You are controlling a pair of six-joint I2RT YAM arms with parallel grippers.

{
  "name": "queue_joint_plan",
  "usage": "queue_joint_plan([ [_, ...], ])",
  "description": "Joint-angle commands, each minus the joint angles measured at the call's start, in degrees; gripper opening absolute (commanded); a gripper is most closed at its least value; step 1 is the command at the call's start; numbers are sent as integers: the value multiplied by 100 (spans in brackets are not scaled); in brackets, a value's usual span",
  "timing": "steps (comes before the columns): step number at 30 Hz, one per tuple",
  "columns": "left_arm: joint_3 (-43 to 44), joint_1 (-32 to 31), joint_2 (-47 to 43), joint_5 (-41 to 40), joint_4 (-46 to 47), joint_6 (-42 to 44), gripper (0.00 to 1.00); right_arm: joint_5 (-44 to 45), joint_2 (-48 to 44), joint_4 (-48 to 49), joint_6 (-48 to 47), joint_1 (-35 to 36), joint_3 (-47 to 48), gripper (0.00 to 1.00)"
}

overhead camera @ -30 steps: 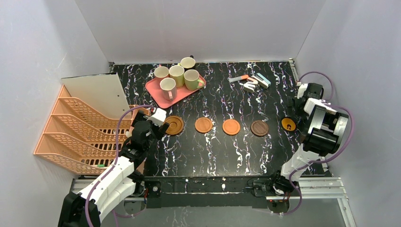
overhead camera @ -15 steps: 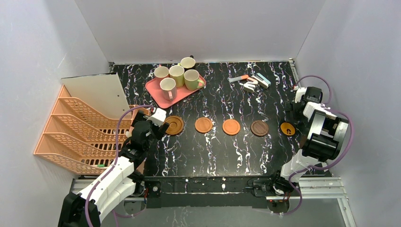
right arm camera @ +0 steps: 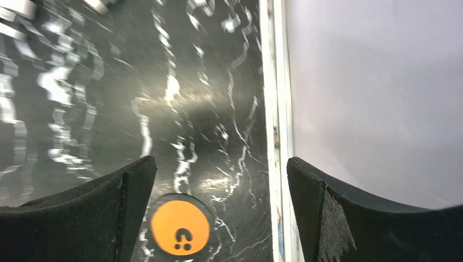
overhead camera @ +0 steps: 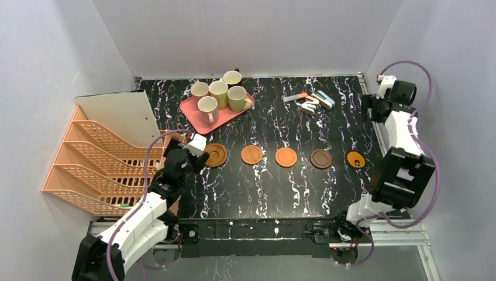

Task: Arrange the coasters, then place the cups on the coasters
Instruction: Move the coaster to the center of the board, then pick up the cup from the tray.

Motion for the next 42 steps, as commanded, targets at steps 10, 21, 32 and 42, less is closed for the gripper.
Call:
queue_joint_plan([
  [10, 1861, 48, 1019, 206, -727, -145, 98, -1183, -1519, -1073, 666, 3094, -85, 99],
  [21, 3873, 0, 3363, 325, -900, -785, 98, -1435, -2064, 129, 427, 3468, -1241, 99],
  [32, 4908, -14, 4821, -152, -1313, -1586, 98, -1498, -2134, 335, 314, 3478, -1484, 99],
  [42, 4912, -11, 5209, -195, -1236, -2027, 77, -1444, -2206, 362, 248, 3481, -1536, 99],
])
